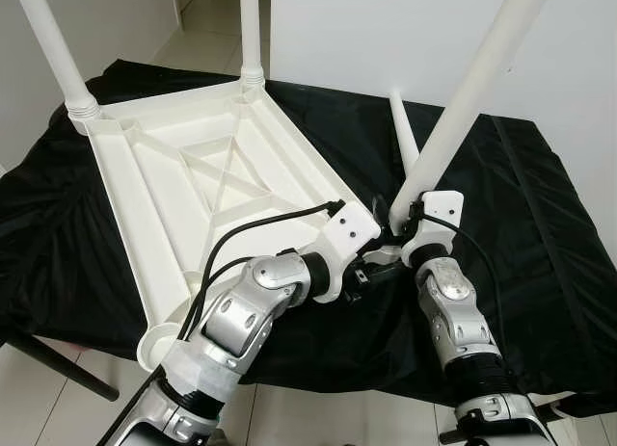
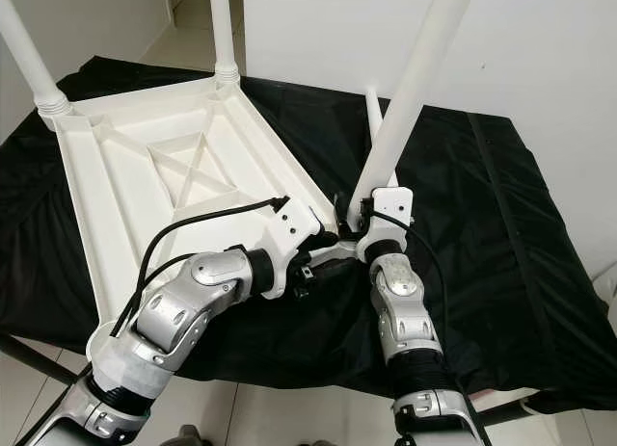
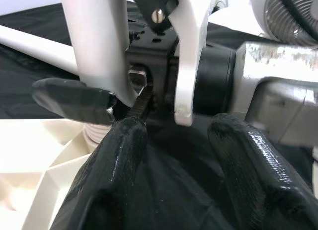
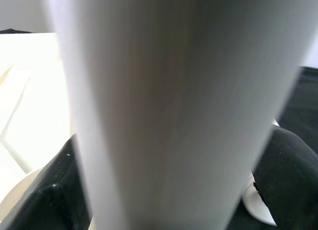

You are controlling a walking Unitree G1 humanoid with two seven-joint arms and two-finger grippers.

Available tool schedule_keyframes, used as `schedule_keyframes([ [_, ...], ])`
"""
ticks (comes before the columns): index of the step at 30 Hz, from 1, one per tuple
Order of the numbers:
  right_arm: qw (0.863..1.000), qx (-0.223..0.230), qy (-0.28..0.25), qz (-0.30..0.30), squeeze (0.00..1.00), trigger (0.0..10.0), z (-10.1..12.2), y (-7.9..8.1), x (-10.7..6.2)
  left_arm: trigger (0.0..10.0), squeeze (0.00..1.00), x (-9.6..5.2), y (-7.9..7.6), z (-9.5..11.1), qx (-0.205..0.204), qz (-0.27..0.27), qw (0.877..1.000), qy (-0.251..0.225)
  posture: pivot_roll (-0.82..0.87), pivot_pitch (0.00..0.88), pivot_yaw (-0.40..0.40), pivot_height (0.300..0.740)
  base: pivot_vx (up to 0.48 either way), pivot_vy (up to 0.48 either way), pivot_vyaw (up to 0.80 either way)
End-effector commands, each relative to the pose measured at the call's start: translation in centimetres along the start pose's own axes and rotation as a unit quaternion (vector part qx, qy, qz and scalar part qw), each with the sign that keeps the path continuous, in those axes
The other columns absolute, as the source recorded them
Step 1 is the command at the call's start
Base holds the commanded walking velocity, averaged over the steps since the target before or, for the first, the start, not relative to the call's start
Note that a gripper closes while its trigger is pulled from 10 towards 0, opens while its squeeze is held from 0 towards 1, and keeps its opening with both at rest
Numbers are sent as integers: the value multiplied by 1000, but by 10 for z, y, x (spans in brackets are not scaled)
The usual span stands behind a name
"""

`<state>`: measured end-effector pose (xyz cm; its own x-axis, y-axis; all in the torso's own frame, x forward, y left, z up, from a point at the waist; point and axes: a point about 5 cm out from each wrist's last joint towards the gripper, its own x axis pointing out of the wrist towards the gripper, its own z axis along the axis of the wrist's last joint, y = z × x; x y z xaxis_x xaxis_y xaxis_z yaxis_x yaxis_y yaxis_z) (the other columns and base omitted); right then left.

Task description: Building children table

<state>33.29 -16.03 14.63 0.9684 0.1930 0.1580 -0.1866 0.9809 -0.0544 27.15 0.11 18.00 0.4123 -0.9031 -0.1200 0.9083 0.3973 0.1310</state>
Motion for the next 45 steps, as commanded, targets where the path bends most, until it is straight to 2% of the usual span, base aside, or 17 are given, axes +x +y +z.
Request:
schedule_keyframes([
  [1, 1000, 0, -6, 20, 0, 10000, 3, -2, 2, 10000, 0, 1, 4, -7, 1, 62, 998, 10, 113, 50, -63, 740, 0, 0, 0],
  [2, 1000, 0, -6, 20, 0, 10000, 3, -2, 2, 10000, 0, 1, 4, -7, 1, 62, 998, 10, 113, 50, -63, 740, 0, 0, 0],
  [5, 997, -5, -5, 72, 0, 10000, 6, -3, 4, 10000, 0, 0, 8, -10, 4, 82, 996, 14, 114, 53, -63, 740, 0, 0, 0],
  [10, 995, -10, -3, 96, 0, 10000, 6, -4, 4, 10000, 0, -1, 8, -10, 5, 86, 996, 16, 113, 56, -64, 740, 0, 0, 0],
  [15, 987, -20, 2, 156, 0, 10000, 9, -10, 4, 10000, 0, -4, 7, -10, 4, 88, 996, 18, 116, 60, -67, 740, 0, 0, 0],
  [30, 978, -40, 15, 204, 0, 10000, 13, -26, 6, 10000, 0, -8, 6, -9, 0, 92, 996, 13, 127, 69, -65, 740, 0, 0, 0],
  [31, 976, -38, 20, 215, 0, 8706, 13, -27, 6, 10000, 0, -8, 6, -8, -1, 92, 996, 11, 128, 70, -64, 740, 0, 0, 0],
  [32, 974, -37, 23, 224, 0, 6627, 13, -27, 7, 10000, 0, -7, 6, -7, -1, 93, 996, 10, 128, 70, -64, 740, 0, 0, 0],
  [33, 974, -37, 23, 224, 0, 6627, 13, -27, 7, 10000, 0, -7, 6, -7, -1, 93, 996, 10, 128, 70, -64, 740, 0, 0, 0],
  [34, 972, -37, 26, 229, 0, 5725, 12, -27, 7, 10000, 0, -7, 6, -6, -2, 93, 996, 8, 129, 71, -64, 740, 0, 0, 0],
  [35, 971, -34, 29, 236, 0, 6235, 11, -27, 7, 10000, 0, -7, 6, -5, -2, 93, 996, 7, 129, 71, -64, 740, 0, 0, 0],
  [36, 969, -33, 32, 244, 0, 4549, 10, -27, 7, 10000, 0, -7, 6, -5, -2, 93, 996, 6, 131, 73, -64, 740, 0, 0, 0],
  [37, 966, -29, 37, 253, 0, 3647, 9, -26, 6, 10000, 0, -7, 6, -4, -2, 93, 996, 5, 132, 73, -64, 740, 0, 0, 0],
  [41, 963, -23, 44, 265, 0, 3451, 5, -25, 6, 10000, 0, -7, 6, -3, -3, 94, 996, 4, 133, 72, -65, 740, 0, 0, 0],
  [42, 963, -23, 45, 264, 0, 1412, 5, -26, 7, 10000, 0, -7, 5, -3, -3, 95, 995, 4, 134, 74, -66, 740, 0, 0, 0],
  [43, 963, -23, 45, 264, 0, 1412, 5, -26, 7, 10000, 0, -7, 5, -3, -3, 95, 995, 4, 134, 74, -66, 740, 0, 0, 0],
  [45, 963, -21, 47, 265, 0, 0, 4, -27, 7, 10000, 0, -7, 5, -3, -4, 96, 995, 3, 137, 73, -67, 740, 0, 0, 0],
])
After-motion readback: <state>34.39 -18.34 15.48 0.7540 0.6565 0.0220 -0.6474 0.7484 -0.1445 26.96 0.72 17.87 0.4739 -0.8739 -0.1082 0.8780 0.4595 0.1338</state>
